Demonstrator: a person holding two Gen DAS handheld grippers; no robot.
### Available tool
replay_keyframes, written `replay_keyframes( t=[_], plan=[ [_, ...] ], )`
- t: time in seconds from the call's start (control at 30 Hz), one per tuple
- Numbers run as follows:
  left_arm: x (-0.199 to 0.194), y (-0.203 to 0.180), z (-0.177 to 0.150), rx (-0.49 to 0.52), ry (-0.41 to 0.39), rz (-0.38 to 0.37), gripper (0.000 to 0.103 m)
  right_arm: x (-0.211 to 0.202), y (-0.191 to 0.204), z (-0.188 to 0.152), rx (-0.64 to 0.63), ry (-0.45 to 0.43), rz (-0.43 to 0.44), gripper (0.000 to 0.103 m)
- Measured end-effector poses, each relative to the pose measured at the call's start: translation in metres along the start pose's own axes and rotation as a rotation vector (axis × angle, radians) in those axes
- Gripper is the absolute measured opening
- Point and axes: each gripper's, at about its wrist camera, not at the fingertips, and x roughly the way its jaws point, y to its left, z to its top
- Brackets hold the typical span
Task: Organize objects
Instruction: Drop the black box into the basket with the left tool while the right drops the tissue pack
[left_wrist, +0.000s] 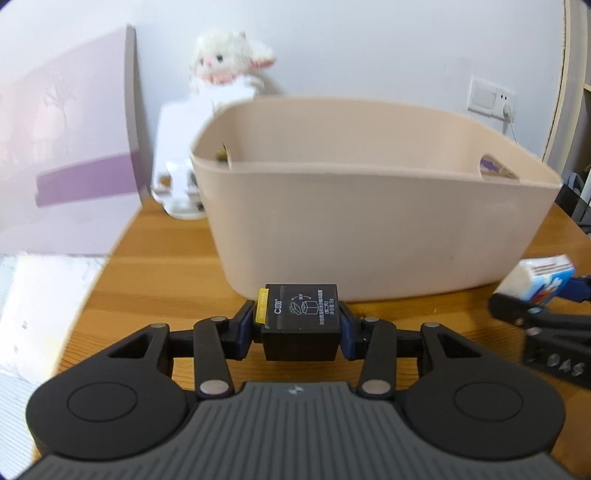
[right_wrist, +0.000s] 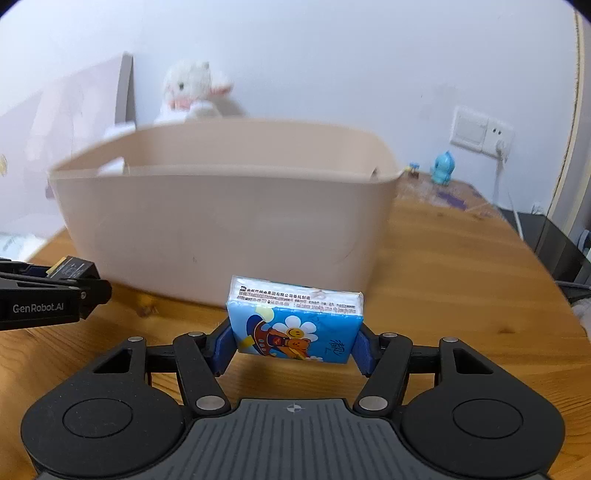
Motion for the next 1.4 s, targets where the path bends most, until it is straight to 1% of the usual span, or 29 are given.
replay_keyframes(
  t=[0.13, 0.33, 0.47, 0.6, 0.73, 0.83, 0.93, 1.0, 1.1, 1.2, 1.27, 1.3, 1.33, 1.37, 1.4],
  plan=[
    [-0.029, 0.0, 0.013, -0.009, -0.069, 0.026, 0.047, -0.027, -0.012, 0.018, 0.012, -0.069, 0.016, 0.06],
    [-0.048, -0.006, 0.046, -0.004, -0.181, 0.027, 0.047, -0.054, -0.022, 0.048, 0.017, -0.178, 0.03, 0.06],
    [-0.047, -0.01, 0.067, -0.004, -0.237, 0.032, 0.047, -0.061, -0.026, 0.069, 0.029, -0.236, 0.036, 0.06],
    [-0.036, -0.016, 0.083, 0.017, -0.275, 0.038, 0.047, -0.057, -0.023, 0.088, 0.035, -0.276, 0.032, 0.06],
    [-0.019, -0.023, 0.1, 0.007, -0.293, -0.006, 0.047, -0.043, -0.013, 0.104, 0.037, -0.286, 0.027, 0.06],
    [0.002, -0.029, 0.108, 0.008, -0.263, -0.006, 0.047, -0.026, -0.002, 0.113, 0.02, -0.275, 0.018, 0.06],
    [0.031, -0.031, 0.11, 0.006, -0.188, -0.007, 0.047, -0.003, 0.006, 0.119, -0.008, -0.238, -0.003, 0.06],
    [0.05, -0.03, 0.11, -0.005, -0.132, -0.025, 0.047, 0.018, 0.009, 0.12, -0.031, -0.179, -0.002, 0.06],
    [0.072, -0.028, 0.104, 0.013, -0.041, -0.011, 0.047, 0.044, 0.012, 0.116, -0.053, -0.092, -0.008, 0.06],
    [0.083, -0.027, 0.101, 0.019, 0.029, -0.015, 0.047, 0.059, 0.014, 0.108, -0.066, -0.023, -0.01, 0.06],
    [0.083, -0.026, 0.1, 0.028, 0.036, -0.004, 0.047, 0.063, 0.015, 0.104, -0.074, 0.004, -0.011, 0.061],
    [0.081, -0.025, 0.101, 0.024, 0.031, -0.002, 0.048, 0.063, 0.015, 0.103, -0.081, 0.008, -0.012, 0.065],
    [0.079, -0.023, 0.101, 0.015, 0.03, -0.001, 0.053, 0.061, 0.014, 0.102, -0.085, 0.004, -0.013, 0.068],
    [0.076, -0.022, 0.102, 0.004, 0.027, -0.004, 0.067, 0.057, 0.012, 0.101, -0.083, -0.007, -0.011, 0.069],
    [0.072, -0.02, 0.101, -0.006, 0.016, -0.005, 0.073, 0.054, 0.011, 0.102, -0.079, -0.017, -0.014, 0.07]
  ],
)
